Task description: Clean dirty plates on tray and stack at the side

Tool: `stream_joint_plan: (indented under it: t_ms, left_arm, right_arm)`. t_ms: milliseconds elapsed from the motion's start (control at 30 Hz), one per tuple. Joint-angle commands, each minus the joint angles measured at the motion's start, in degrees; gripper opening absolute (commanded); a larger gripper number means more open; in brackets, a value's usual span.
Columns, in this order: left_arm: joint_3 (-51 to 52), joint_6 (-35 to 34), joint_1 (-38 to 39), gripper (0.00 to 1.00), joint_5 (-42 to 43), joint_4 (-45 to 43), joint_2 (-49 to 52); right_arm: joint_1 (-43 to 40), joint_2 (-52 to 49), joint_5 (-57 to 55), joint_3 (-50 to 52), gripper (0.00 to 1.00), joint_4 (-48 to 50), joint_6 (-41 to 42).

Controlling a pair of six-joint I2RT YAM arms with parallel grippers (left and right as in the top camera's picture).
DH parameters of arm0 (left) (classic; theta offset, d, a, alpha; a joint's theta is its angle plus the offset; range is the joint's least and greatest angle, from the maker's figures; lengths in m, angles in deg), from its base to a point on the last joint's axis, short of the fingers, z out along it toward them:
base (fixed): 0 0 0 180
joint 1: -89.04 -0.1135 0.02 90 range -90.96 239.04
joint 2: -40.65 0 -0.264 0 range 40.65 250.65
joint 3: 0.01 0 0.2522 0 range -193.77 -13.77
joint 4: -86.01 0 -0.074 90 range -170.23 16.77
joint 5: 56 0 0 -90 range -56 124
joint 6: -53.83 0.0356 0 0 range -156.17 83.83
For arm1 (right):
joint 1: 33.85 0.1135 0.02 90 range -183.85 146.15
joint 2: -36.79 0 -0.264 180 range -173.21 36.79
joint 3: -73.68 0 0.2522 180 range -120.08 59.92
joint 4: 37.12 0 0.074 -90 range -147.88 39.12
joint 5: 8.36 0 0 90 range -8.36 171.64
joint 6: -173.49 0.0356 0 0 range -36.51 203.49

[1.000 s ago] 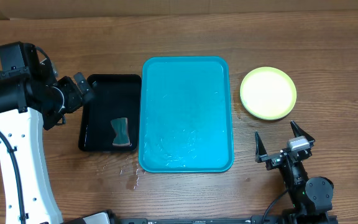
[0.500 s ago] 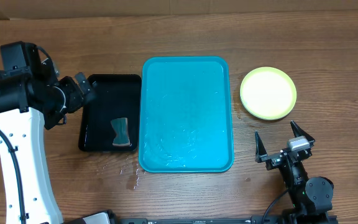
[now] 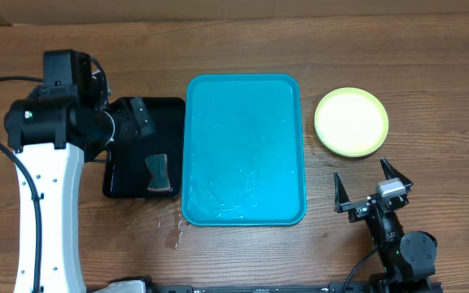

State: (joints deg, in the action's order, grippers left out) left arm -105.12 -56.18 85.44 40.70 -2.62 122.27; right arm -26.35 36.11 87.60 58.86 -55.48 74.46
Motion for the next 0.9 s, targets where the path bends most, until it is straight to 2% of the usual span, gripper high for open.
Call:
stream_joint_plan:
  t_ms: [0, 667, 867]
  left_arm:
    - [0.28, -0.37, 0.70, 1.00, -2.67, -0.17, -4.83]
    - [0.39, -0.39, 0.68, 1.00, -2.64, -0.24, -26.69]
    - [4.13, -0.68, 0.68, 1.00, -2.67, -0.57, -32.94]
  right_arm:
    - [-0.13, 0.52, -0.35, 0.61, 1.00, 0.22, -0.02]
    - [-0.13, 0.52, -0.35, 0.61, 1.00, 0.22, -0.02]
    - [-0.13, 0.52, -0.35, 0.61, 1.00, 0.22, -0.02]
